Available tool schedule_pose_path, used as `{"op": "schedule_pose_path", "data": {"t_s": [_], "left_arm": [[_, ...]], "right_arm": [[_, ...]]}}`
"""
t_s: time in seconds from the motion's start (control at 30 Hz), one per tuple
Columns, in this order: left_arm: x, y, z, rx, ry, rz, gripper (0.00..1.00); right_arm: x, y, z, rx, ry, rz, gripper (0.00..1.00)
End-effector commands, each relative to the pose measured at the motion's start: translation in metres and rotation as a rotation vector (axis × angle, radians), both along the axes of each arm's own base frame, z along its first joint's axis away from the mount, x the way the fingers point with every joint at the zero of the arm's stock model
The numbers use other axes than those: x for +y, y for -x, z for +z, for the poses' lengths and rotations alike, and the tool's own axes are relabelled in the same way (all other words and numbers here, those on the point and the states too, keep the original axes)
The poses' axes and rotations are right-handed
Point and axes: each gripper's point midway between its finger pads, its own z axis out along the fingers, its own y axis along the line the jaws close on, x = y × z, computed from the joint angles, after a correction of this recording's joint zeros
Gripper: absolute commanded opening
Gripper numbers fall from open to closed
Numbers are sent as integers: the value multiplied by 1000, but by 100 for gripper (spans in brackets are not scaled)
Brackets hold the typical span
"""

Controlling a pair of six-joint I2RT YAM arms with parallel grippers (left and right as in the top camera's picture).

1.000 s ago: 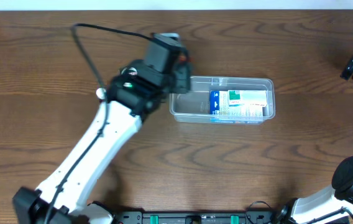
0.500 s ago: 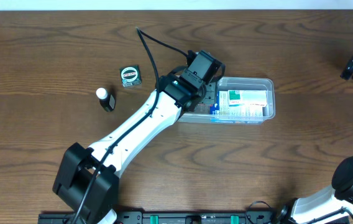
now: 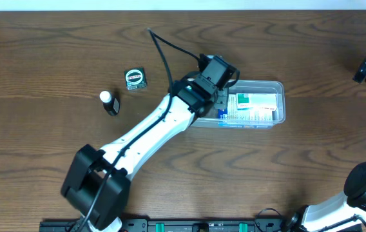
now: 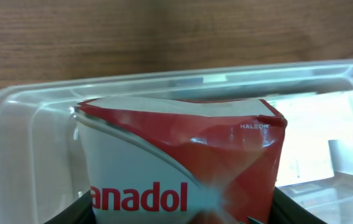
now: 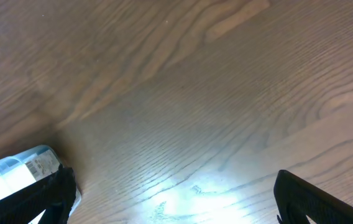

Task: Pack container
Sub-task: 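Lift the red packet with left gripper and carry it over the container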

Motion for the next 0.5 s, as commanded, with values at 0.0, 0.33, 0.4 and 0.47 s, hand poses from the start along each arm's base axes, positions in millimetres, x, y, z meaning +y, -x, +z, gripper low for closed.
{"op": "schedule_pose_path", "data": {"t_s": [0.0,0.33,0.4,0.47], "left_arm": [[-1,-8,-14,5,-28,28,57],[6,-13,-44,27,-103,63,57],[6,-13,-46,31,-106,63,57],[8,-14,-48,29,-115,69,57]], "right_arm": [[-1,0,10,-28,7,-14,99],[-1,0,10,-28,7,-14,99],[-1,0,10,-28,7,-14,99],[-1,0,10,-28,7,-14,99]]}}
